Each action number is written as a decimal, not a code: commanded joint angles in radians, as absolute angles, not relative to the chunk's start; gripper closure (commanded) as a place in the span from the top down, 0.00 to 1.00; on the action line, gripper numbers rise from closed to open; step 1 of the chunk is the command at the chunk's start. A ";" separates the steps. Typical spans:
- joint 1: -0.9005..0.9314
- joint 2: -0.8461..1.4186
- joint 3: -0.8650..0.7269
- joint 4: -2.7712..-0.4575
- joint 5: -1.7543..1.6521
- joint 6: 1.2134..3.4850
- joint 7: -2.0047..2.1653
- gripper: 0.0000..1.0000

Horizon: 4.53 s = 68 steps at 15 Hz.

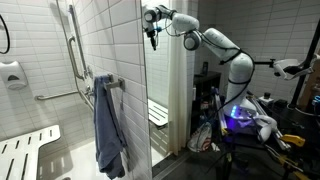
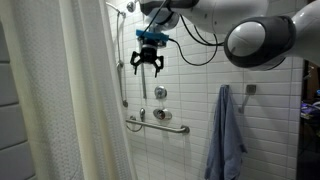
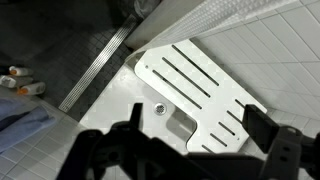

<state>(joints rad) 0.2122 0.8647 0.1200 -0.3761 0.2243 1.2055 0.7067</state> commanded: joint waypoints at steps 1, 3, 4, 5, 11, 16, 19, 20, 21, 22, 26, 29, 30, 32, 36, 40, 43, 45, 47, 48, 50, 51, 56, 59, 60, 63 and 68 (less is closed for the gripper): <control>0.212 0.879 0.122 -0.350 0.222 1.194 0.709 1.00; 0.212 0.879 0.122 -0.351 0.223 1.195 0.709 1.00; 0.212 0.879 0.123 -0.351 0.223 1.195 0.709 1.00; 0.212 0.879 0.123 -0.351 0.223 1.195 0.709 1.00; 0.215 0.925 0.179 -0.351 0.293 1.251 0.727 1.00; 0.215 0.953 0.241 -0.360 0.382 1.279 0.751 1.00; 0.205 0.965 0.288 -0.366 0.452 1.275 0.783 1.00; 0.200 0.966 0.298 -0.371 0.473 1.269 0.810 1.00; 0.194 0.963 0.307 -0.376 0.493 1.257 0.858 1.00; 0.189 0.960 0.315 -0.380 0.511 1.248 0.902 1.00; 0.169 0.955 0.344 -0.386 0.568 1.242 1.069 1.00; 0.166 0.959 0.362 -0.385 0.611 1.253 1.163 1.00; 0.166 0.963 0.368 -0.384 0.629 1.260 1.185 1.00; 0.165 0.971 0.377 -0.383 0.666 1.270 1.241 1.00; 0.182 0.984 0.357 -0.356 0.666 1.256 1.248 1.00; 0.188 0.985 0.357 -0.356 0.666 1.260 1.260 1.00; 0.182 0.983 0.364 -0.361 0.675 1.252 1.268 1.00; 0.177 0.978 0.370 -0.365 0.687 1.244 1.298 1.00; 0.169 0.967 0.375 -0.374 0.706 1.242 1.349 1.00; 0.164 0.958 0.376 -0.380 0.719 1.247 1.377 1.00; 0.158 0.949 0.385 -0.398 0.756 1.258 1.414 1.00; 0.157 0.950 0.389 -0.400 0.776 1.264 1.435 1.00; 0.165 0.973 0.386 -0.378 0.851 1.312 1.523 1.00; 0.167 0.970 0.382 -0.377 0.882 1.341 1.597 1.00; 0.164 0.965 0.381 -0.377 0.891 1.345 1.623 1.00; 0.161 0.951 0.375 -0.389 0.910 1.367 1.669 1.00; 0.162 0.962 0.371 -0.387 0.900 1.350 1.624 1.00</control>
<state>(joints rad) 0.1645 0.9674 0.3764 -0.3777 0.8944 1.3508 1.6280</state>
